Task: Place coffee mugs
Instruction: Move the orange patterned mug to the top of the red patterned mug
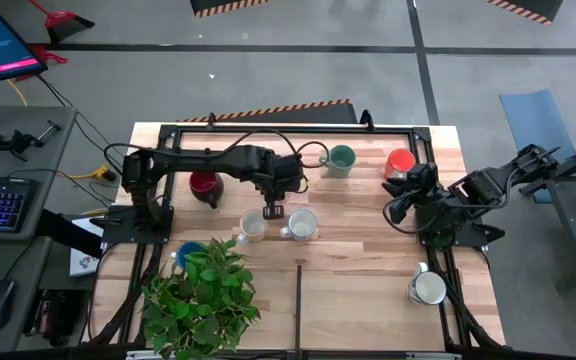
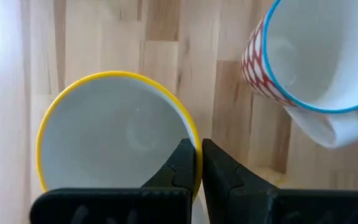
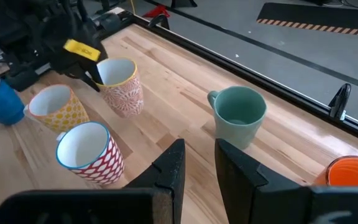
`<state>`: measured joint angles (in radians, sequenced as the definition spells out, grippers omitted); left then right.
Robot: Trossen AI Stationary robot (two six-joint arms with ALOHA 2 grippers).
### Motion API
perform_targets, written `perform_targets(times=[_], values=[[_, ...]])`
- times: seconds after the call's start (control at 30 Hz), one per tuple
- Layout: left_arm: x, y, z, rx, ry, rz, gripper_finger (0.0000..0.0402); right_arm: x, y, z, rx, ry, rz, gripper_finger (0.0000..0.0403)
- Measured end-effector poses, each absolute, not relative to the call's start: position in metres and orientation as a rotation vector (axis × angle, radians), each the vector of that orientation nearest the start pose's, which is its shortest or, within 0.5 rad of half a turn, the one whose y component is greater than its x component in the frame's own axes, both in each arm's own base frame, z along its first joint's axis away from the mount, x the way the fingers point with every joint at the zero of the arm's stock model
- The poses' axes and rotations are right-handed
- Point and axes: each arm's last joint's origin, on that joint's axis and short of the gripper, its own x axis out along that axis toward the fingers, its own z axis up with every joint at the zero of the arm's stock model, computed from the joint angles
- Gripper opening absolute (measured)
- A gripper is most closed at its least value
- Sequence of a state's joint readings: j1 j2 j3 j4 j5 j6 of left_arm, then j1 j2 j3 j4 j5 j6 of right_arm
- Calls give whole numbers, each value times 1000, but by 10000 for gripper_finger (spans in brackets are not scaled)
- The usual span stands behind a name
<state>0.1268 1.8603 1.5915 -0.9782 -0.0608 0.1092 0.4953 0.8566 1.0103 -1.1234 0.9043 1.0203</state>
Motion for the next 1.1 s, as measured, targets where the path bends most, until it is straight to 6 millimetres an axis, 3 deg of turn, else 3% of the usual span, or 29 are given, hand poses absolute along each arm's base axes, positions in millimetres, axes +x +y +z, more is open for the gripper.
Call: perform_targets(times=[0.4, 0.7, 0.93, 1.1], values=[[386, 49, 258, 89, 1146, 44, 1, 127, 43, 332, 358, 429, -669, 72], [404, 50, 221, 127, 1209, 12, 0, 131, 45, 336, 355, 394, -634, 72], [407, 49, 221, 151, 1189, -7, 2, 133, 46, 338, 346, 385, -621, 72], [410, 49, 227, 162, 1174, -6, 26, 133, 46, 338, 339, 387, -620, 72]])
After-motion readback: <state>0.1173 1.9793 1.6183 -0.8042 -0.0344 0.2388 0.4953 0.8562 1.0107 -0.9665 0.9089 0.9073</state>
